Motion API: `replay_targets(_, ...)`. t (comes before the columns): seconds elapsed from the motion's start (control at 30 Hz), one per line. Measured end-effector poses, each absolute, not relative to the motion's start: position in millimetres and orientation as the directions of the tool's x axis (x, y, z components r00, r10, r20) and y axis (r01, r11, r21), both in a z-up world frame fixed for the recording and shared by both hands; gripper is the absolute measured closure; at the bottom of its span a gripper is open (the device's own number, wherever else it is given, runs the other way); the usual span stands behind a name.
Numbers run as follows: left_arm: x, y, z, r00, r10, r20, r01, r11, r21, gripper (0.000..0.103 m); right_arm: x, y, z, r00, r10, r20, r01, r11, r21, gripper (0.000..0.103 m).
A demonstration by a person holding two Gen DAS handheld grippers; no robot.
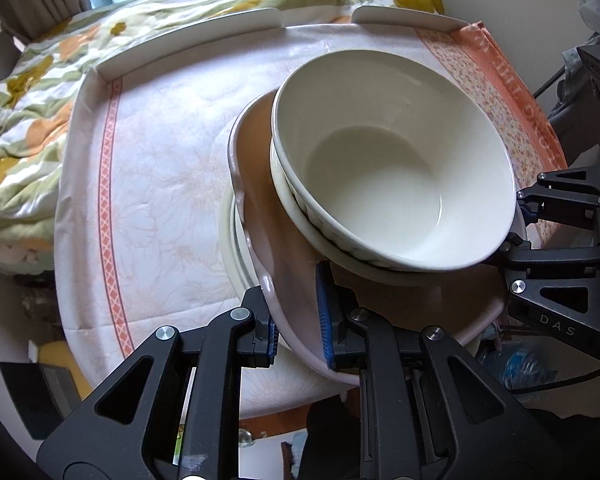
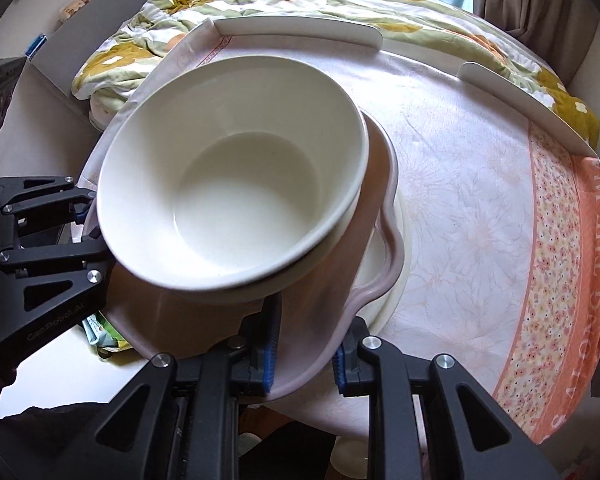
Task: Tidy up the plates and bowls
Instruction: 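Carry the basin with bowls onto the plate stack, lower, open both grippers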
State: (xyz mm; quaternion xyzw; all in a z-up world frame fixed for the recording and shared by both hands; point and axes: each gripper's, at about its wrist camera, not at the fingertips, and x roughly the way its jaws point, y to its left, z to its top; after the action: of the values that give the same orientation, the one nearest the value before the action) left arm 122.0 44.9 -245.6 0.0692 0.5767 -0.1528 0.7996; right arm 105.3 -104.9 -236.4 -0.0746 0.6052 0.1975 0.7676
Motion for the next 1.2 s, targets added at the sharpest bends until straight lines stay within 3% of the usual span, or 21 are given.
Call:
replay_targets(0.93,119.0,45.9,-254.2,0.316,-0.204,-0.927,0.338,0.937,-0.091,0.089,100.7,-112.1,-245.5,0.215,0.199,-0.956,-0.374,0.921,0.107,0.082)
replay_targets(1.2,120.8,46.6,-244.5,0.345,-0.16,-0.925,0.335,0.942,-0.038,0.089,100.4,-112.3,-245.2,0.216,0.199,-0.956,-0.365,0.924,0.11,0.082)
